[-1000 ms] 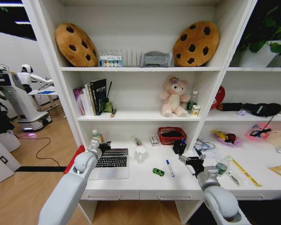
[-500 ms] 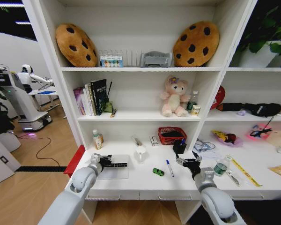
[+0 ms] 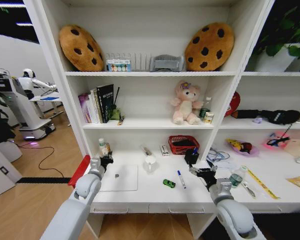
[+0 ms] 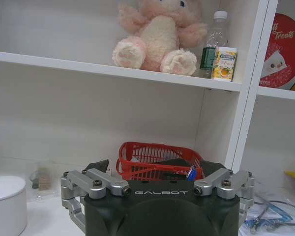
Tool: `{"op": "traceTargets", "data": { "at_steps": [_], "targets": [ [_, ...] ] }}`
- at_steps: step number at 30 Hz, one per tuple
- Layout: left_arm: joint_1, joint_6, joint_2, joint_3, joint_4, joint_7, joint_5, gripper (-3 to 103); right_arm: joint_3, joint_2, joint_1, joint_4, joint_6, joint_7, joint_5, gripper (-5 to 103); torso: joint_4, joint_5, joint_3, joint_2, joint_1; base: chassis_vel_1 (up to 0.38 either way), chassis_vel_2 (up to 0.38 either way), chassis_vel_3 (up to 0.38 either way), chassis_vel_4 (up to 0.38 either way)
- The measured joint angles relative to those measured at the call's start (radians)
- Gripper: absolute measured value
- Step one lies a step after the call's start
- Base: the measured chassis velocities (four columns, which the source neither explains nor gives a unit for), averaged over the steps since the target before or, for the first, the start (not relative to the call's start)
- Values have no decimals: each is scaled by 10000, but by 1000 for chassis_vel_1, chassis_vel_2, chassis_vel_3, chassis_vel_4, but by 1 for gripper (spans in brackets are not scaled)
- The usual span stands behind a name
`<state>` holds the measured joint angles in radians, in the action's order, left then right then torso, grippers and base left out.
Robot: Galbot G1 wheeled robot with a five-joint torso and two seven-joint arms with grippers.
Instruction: Organize the objects on the table.
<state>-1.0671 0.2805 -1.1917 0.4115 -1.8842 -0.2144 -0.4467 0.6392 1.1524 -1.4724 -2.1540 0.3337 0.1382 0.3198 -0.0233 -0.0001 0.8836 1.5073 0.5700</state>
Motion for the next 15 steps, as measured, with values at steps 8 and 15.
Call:
{"op": "traceTargets", "data": {
  "at_steps": [8,15],
  "targets": [
    [-420,-600,-22,392,-366,47,32,45,-52,-9,55,-86,14,14,1,100,3,0,0,0,-1,0,0,0,0],
    [-2925,-803,240,1051,-2368,1015,47,74,52,19,-174,-433,59,46,-7,100,1,1,-1,1,-1,0,0,0,0]
  ]
}}
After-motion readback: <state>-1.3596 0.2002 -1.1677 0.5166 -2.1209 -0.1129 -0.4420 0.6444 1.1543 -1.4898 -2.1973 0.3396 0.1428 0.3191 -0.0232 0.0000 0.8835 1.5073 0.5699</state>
